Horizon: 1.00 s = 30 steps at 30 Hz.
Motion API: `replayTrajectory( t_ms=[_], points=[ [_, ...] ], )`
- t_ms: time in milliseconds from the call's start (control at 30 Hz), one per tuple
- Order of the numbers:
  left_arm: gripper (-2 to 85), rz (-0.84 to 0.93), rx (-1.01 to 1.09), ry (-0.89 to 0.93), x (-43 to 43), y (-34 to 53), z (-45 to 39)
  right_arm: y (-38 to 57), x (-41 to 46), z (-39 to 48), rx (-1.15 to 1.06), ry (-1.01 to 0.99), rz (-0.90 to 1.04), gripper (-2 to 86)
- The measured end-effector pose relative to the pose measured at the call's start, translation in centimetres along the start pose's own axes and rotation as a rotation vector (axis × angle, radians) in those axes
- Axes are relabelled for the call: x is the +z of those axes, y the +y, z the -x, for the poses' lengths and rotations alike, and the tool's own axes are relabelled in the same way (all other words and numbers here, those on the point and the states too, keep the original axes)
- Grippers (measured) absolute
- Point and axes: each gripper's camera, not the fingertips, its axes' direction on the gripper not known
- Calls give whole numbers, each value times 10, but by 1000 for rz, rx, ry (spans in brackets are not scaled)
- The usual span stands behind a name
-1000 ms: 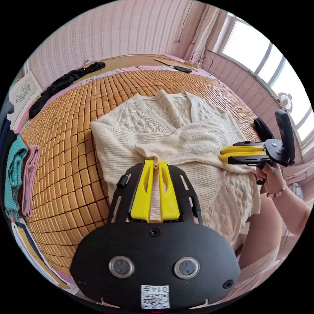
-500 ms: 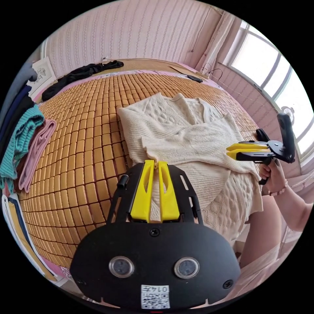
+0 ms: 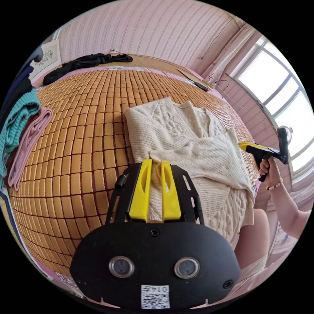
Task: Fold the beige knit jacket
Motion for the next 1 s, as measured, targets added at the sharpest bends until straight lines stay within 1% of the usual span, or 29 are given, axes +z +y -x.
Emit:
replayTrajectory(
  t_ms=[67, 100, 133, 200, 267, 333, 400, 467, 500, 533, 567, 600, 633, 667, 767, 800, 900, 933, 1000],
  points=[
    [43, 6, -23, -6, -11, -6, 3, -7, -2, -19, 19, -5, -4, 110],
    [43, -18, -43, -26, -27, -9, 6, -9, -4, -25, 24, 5, -12, 116],
    [43, -40, -50, -35, -36, -10, 9, -13, -8, -37, 48, 42, -30, 144],
    [48, -147, -66, -51, -67, -20, 24, -22, -13, -59, 87, 98, -37, 172],
    [51, -147, -71, -54, -69, -39, 41, -38, -14, -86, 127, 134, -31, 183],
    [64, -115, -119, -1, -60, -64, 62, -53, -13, -105, 155, 133, -28, 184],
    [93, -125, -220, 145, -42, -88, 90, -68, -8, -124, 193, 147, -9, 182],
    [104, -85, -267, 168, -26, -104, 103, -84, 3, -148, 234, 117, 57, 167],
    [108, -13, -300, 205, -11, -115, 110, -87, 5, -152, 236, 103, 70, 159],
    [99, 30, -306, 244, -3, -120, 112, -93, 8, -160, 240, 70, 89, 132],
    [81, 74, -290, 351, 8, -130, 111, -97, 8, -166, 239, 44, 91, 95],
    [55, 111, -266, 400, 12, -137, 106, -99, 7, -167, 236, 38, 90, 79],
    [42, 127, -270, 376, 13, -141, 104, -104, 4, -169, 213, 29, 93, 46],
    [36, 131, -244, 314, 8, -150, 98, -109, 1, -170, 194, 48, 92, 38],
    [27, 57, -173, 234, -18, -173, 87, -121, -19, -178, 182, 21, 47, 26],
    [24, 0, -180, 249, -33, -178, 86, -122, -26, -181, 189, 2, 25, 25],
    [23, -142, -147, 305, -84, -176, 78, -113, -74, -186, 191, -110, -157, 21],
    [23, -165, -122, 315, -95, -173, 74, -102, -94, -182, 149, -153, -215, 20],
    [26, -200, -18, 353, -136, -144, 60, -77, -117, -166, 32, -194, -257, 20]
  ],
)
